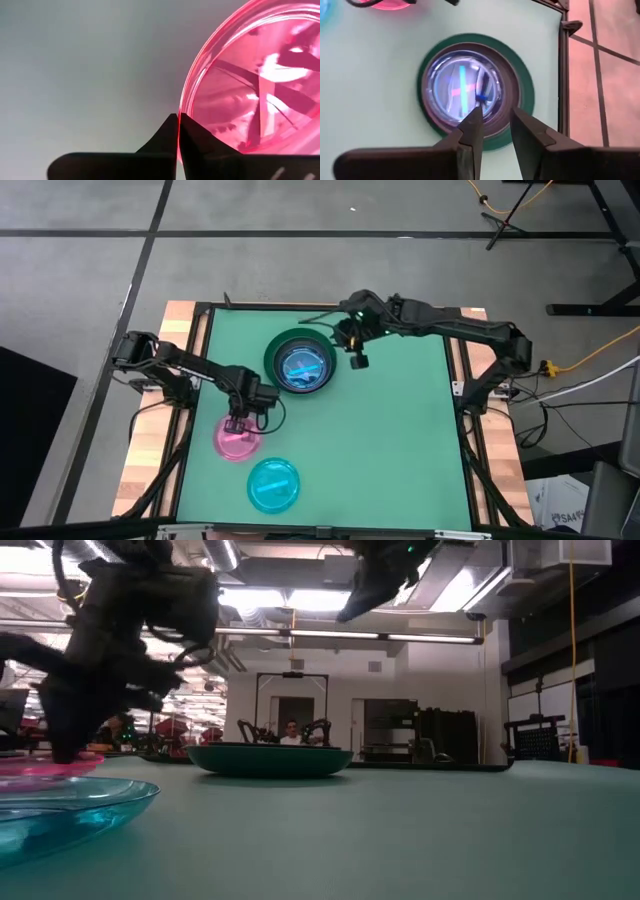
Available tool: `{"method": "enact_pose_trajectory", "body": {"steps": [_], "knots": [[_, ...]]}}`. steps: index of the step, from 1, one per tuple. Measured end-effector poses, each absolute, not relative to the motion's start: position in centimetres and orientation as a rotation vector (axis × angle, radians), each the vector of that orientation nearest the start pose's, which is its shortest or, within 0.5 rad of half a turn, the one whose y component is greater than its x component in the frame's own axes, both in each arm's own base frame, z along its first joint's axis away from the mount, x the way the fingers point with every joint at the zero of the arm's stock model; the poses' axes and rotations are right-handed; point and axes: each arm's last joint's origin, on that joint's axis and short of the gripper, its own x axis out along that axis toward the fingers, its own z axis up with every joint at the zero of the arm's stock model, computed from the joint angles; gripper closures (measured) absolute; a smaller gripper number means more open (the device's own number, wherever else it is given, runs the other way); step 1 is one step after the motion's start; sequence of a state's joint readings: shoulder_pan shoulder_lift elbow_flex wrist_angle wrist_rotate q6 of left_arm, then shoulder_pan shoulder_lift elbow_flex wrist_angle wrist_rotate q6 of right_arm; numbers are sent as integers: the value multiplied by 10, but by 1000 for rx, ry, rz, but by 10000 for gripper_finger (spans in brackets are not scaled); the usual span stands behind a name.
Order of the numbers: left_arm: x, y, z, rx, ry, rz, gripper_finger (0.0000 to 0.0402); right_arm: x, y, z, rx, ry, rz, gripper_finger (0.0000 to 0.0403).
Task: Stack plastic plates
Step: Stack the light pink plate on top of the blue plate
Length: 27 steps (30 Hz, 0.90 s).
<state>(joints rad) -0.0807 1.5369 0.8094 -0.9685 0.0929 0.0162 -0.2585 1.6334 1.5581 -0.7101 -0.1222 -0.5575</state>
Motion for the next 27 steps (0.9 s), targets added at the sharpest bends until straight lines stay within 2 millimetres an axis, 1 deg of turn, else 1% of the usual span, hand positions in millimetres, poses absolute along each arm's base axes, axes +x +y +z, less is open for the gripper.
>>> {"method": "enact_pose_trajectory", "body": {"steps": [6, 8, 12, 15, 21, 24, 27], "knots": [[236, -19, 170, 40, 1620, -192, 401, 332, -60, 349, -421, 818, 117, 315], [241, -15, 176, 40, 1593, -190, 401, 330, -53, 351, -438, 831, 99, 315], [253, -5, 190, 44, 1530, -189, 401, 328, -40, 349, -451, 877, 89, 315], [261, 5, 201, 41, 1481, -185, 401, 329, -32, 340, -458, 894, 112, 315], [272, 28, 221, -38, 1389, -173, 401, 327, -23, 320, -420, 950, 128, 315], [273, 42, 227, -77, 1357, -141, 401, 327, -22, 311, -403, 961, 124, 315], [273, 56, 229, -128, 1321, -118, 401, 326, -20, 303, -399, 984, 124, 315]]}}
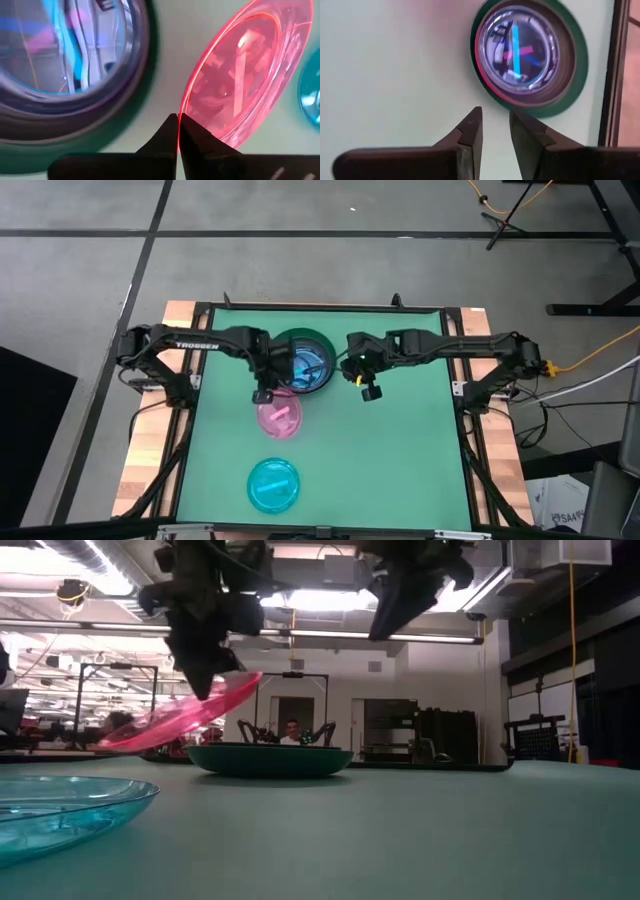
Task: Stack plastic plates
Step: Stack the light pink plate on top of the blue plate
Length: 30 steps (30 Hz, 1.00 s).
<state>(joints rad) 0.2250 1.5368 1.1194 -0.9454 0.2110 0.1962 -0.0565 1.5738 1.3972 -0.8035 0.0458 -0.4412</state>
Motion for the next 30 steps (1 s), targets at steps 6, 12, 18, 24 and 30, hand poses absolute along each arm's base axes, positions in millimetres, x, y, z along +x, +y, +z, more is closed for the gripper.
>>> {"method": "enact_pose_trajectory", "body": {"steps": [6, 12, 18, 24, 30], "knots": [[273, 90, 232, -231, 1203, -63, 401, 325, -7, 295, -427, 999, 153, 315], [270, 129, 237, -364, 1040, 48, 402, 329, 11, 292, -461, 940, 192, 315], [261, 164, 242, -494, 905, 195, 401, 331, 23, 294, -480, 892, 217, 315], [250, 183, 243, -607, 867, 303, 401, 332, 25, 294, -483, 887, 223, 315], [247, 187, 241, -677, 858, 349, 401, 332, 25, 295, -483, 886, 222, 315]]}}
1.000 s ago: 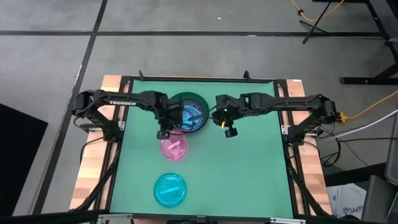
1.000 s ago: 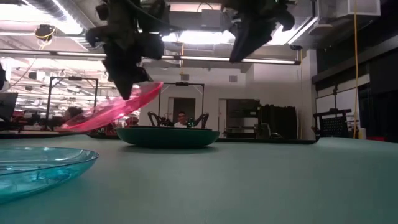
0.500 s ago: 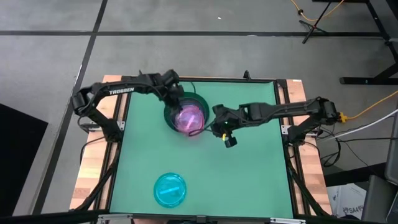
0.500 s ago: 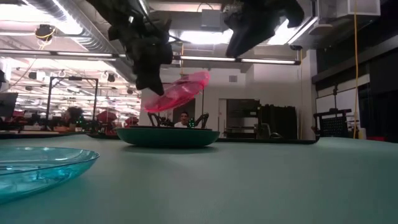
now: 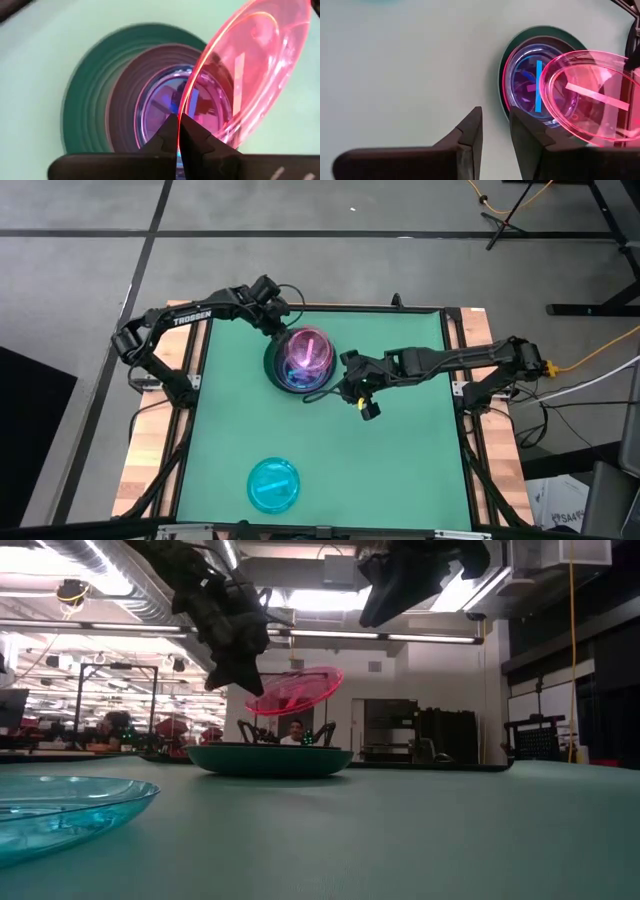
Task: Stack plastic plates
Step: Stack the light pink plate on top of the blue plate
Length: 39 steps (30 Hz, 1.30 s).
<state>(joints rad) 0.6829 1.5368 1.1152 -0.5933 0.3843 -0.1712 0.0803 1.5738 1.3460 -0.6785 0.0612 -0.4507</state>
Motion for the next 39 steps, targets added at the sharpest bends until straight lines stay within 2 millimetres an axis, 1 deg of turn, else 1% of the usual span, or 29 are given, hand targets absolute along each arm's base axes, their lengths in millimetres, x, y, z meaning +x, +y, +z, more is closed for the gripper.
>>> {"method": "enact_pose_trajectory", "body": {"steps": [5, 15, 19, 25, 39], "knots": [[245, 183, 234, -691, 883, 360, 401, 332, 25, 295, -484, 886, 222, 315], [233, 173, 201, -717, 982, 402, 401, 332, 25, 295, -484, 886, 222, 315], [231, 172, 192, -750, 967, 428, 401, 332, 25, 294, -484, 886, 222, 315], [232, 172, 189, -762, 933, 442, 401, 332, 25, 294, -484, 887, 222, 315], [232, 172, 189, -762, 934, 441, 401, 332, 25, 294, -484, 887, 222, 315]]}}
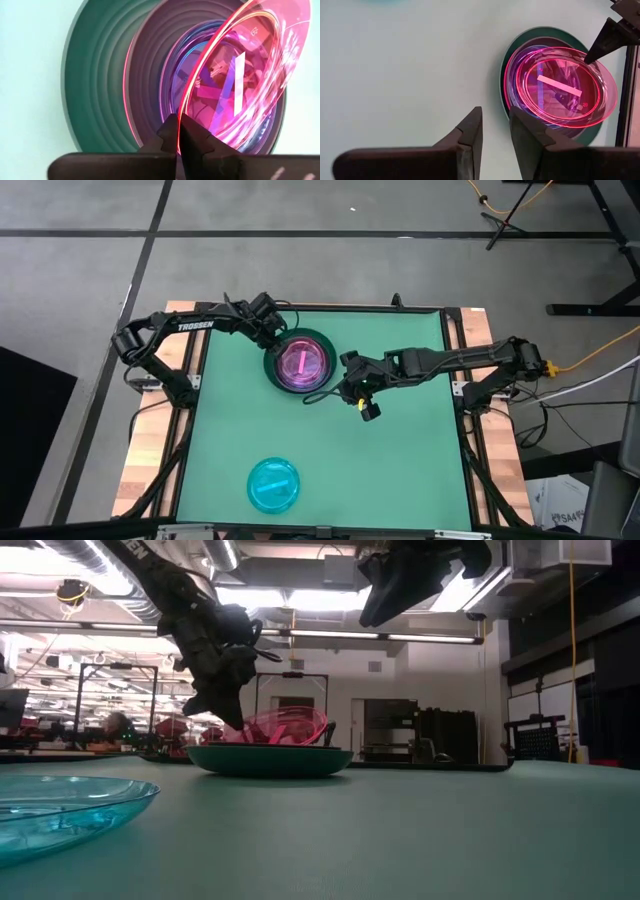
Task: Stack plastic plates
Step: Stack the light pink plate on top of the blue plate
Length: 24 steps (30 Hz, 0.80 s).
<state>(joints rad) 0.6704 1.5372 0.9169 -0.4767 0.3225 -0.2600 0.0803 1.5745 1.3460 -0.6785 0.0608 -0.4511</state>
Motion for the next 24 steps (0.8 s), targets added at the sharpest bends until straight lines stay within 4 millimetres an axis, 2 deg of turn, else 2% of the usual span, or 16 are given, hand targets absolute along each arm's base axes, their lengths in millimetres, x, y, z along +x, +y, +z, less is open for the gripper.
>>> {"method": "enact_pose_trajectory", "body": {"steps": [14, 24], "knots": [[234, 169, 189, -753, 940, 426, 322, 332, 25, 294, -484, 887, 222, 315], [243, 154, 189, -728, 969, 368, 306, 332, 25, 294, -484, 887, 222, 315]]}}
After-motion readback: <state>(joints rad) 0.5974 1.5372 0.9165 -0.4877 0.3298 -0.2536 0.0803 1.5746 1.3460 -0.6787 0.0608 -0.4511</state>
